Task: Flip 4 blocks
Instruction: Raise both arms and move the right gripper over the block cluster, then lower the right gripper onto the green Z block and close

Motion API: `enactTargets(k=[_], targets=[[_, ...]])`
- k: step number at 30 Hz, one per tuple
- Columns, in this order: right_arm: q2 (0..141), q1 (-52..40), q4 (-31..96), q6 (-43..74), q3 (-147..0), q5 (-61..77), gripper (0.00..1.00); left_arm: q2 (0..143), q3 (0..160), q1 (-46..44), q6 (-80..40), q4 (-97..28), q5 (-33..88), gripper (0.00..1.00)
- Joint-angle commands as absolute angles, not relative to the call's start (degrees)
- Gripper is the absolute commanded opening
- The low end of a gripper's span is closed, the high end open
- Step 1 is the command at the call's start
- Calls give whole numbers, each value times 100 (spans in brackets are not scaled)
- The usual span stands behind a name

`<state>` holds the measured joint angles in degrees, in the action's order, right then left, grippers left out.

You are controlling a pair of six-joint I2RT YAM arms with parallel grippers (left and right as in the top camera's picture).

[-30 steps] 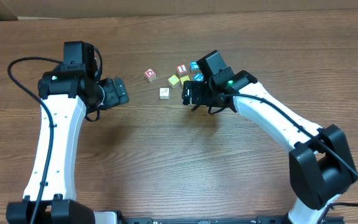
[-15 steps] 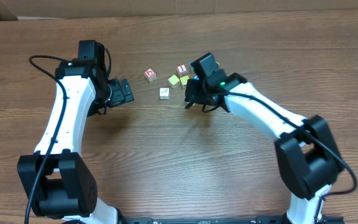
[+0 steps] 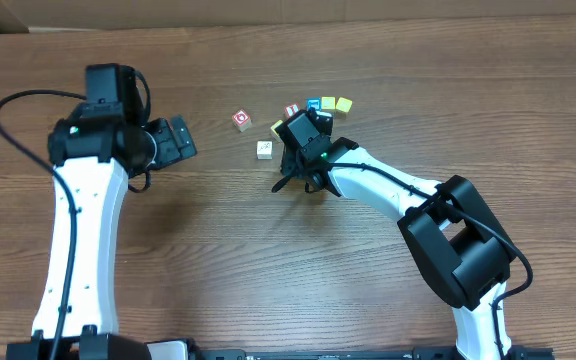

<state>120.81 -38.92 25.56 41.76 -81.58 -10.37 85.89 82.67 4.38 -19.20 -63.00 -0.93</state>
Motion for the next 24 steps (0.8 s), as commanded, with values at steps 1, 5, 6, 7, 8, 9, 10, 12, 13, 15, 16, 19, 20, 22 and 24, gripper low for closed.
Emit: enactTargets(k=[1,5,6,7,8,9,10,12,13,15,16,19,20,22,24], targets=[[12077,-3872,2462,4226,-8171,-1411,57,8632,8340,449,-1973,-6316,-154,100],[12108,-3883,2340,4226,-8171,-1411,55,8713,8335,449,-1973,-6313,-152,100],[12136,-3883,2340,4226,-8171,-1411,55,8715,8335,449,-1975,-6316,-152,100],[12149,-3883,2340,4226,-8171,-1409,55,8715,8335,449,-1973,-6316,-152,100],[12175,-3883,2349,4226,-8171,-1409,55,8715,8335,449,-1973,-6316,-152,100],[12184,-3883,2364,4226,-8171,-1411,55,8715,8335,449,-1975,-6316,-150,100],[12186,-3883,2368,4226,-8171,-1409,54,8715,8335,449,-1973,-6316,-152,100],[12186,-3883,2368,4226,-8171,-1409,47,8718,8335,449,-1973,-6316,-152,100],[12186,-3883,2377,4224,-8171,-1409,45,8718,8335,449,-1973,-6316,-152,100],[12186,-3883,2443,4222,-8171,-1411,40,8718,8335,449,-1973,-6313,-152,100],[12184,-3883,2464,4222,-8171,-1411,40,8718,8335,449,-1973,-6316,-152,100],[12182,-3876,2475,4198,-8182,-1417,41,8718,8335,449,-1973,-6313,-152,100],[12173,-3876,2475,4198,-8187,-1415,41,8718,8335,449,-1975,-6316,-152,100],[12084,-3876,2526,4154,-8189,-1413,41,8718,8335,449,-1975,-6316,-152,100],[11981,-3876,2633,4130,-8202,-1413,41,8718,8335,449,-1975,-6316,-152,100]])
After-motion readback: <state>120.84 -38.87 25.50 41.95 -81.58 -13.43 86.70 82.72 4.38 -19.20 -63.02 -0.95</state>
